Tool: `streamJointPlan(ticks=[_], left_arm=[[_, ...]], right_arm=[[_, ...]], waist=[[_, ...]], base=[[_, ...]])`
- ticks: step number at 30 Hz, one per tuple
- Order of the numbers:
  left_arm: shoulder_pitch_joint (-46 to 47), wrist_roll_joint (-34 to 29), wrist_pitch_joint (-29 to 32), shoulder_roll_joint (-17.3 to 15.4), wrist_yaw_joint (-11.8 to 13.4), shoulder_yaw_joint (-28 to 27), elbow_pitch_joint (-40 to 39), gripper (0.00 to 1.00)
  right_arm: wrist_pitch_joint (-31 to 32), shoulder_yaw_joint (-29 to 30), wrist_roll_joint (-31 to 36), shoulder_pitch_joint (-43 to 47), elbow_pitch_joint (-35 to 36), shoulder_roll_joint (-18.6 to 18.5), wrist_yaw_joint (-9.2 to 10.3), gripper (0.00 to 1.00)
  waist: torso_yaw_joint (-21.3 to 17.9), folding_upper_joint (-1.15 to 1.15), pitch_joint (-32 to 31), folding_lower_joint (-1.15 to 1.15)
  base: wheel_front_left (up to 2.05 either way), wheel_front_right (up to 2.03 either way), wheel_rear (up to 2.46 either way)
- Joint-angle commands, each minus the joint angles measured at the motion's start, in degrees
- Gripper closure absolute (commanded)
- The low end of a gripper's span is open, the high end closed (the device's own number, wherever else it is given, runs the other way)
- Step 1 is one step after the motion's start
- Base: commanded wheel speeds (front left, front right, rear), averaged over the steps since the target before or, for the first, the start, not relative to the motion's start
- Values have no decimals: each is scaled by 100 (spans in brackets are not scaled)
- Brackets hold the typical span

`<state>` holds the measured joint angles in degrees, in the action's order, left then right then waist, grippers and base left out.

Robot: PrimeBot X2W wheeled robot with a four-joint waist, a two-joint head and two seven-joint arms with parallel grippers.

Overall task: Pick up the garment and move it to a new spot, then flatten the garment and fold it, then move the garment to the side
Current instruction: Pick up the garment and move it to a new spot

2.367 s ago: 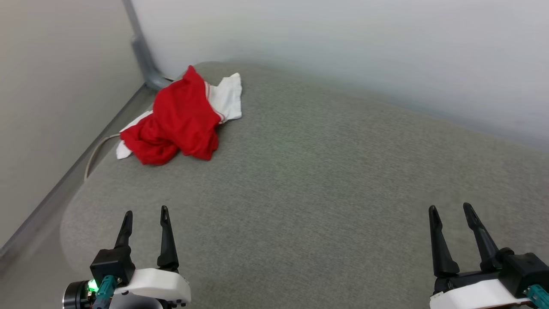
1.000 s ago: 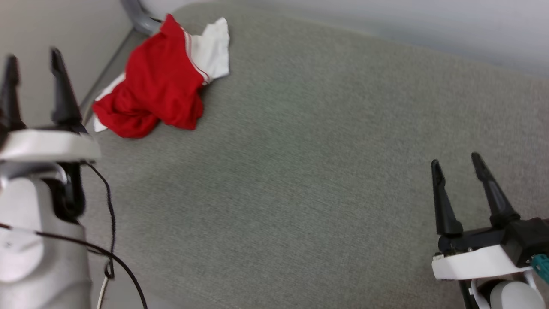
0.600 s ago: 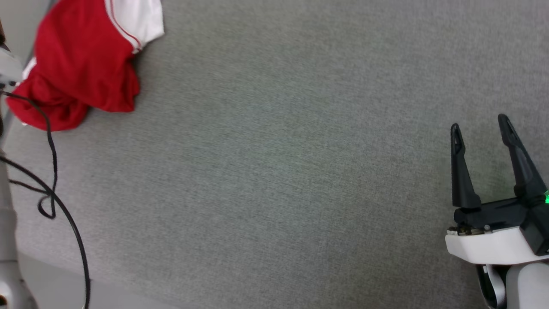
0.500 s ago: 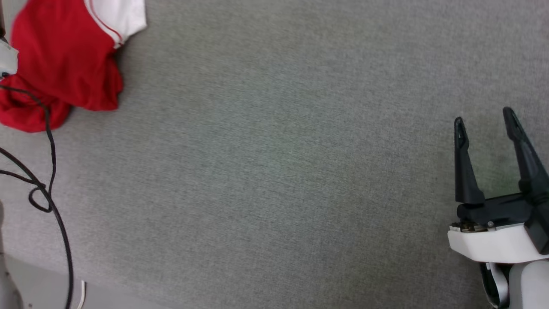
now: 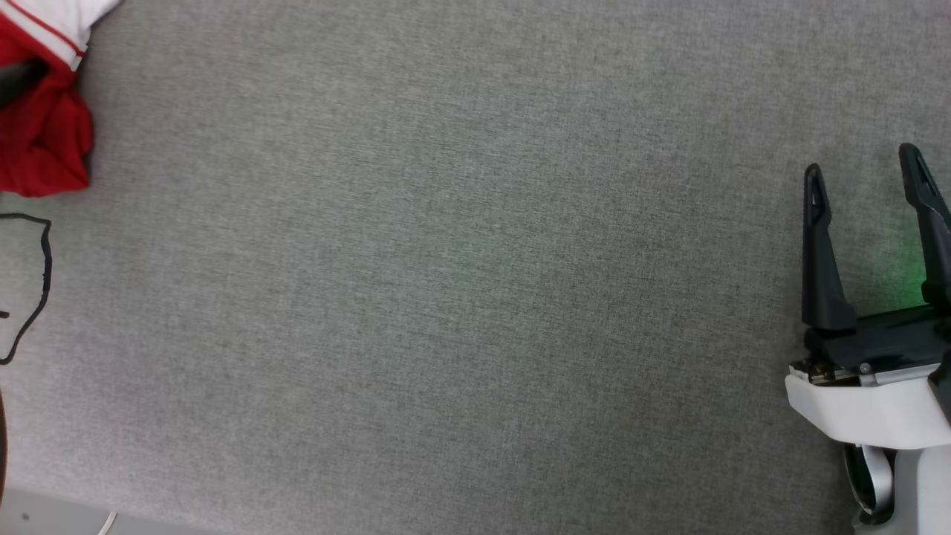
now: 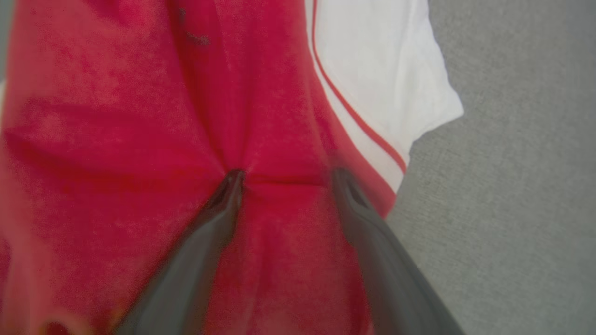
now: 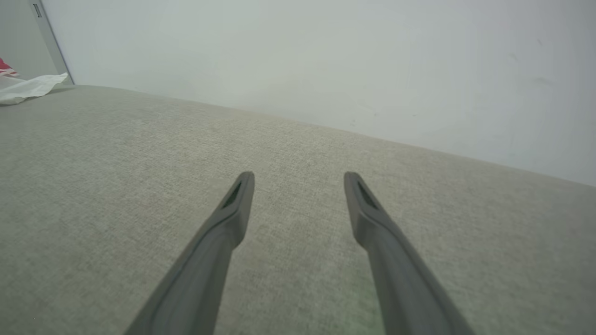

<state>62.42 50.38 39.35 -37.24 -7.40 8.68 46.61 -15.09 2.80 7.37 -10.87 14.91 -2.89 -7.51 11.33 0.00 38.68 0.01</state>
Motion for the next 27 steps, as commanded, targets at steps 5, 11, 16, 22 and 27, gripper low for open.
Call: streamJointPlan(ticks=[5, 11, 16, 22, 27], left_arm=[[-133, 203, 459, 4, 0, 449, 204, 0], [-224, 243, 364, 62, 7, 845, 407, 100], [-82, 271, -80, -141, 5, 1080, 211, 100], [87, 178, -935, -455, -1, 1534, -251, 100], [177, 242, -1305, -602, -1, 2087, -767, 100]], right_arm=[[-12, 32, 48, -108, 65, 3, 4, 0], [-11, 24, 55, -140, 15, 3, 4, 0], [-12, 54, -28, -134, -28, 3, 4, 0], [-13, 40, -193, -49, -171, 4, 4, 0], [-12, 47, -353, 61, -342, 4, 4, 0]], waist=[[-71, 0, 194, -1], [-89, 0, 205, -1], [-66, 0, -18, -1], [-22, 0, -533, -1], [24, 0, -1004, -1]], base=[[0, 0, 0], [0, 0, 0], [0, 0, 0], [0, 0, 0], [0, 0, 0]])
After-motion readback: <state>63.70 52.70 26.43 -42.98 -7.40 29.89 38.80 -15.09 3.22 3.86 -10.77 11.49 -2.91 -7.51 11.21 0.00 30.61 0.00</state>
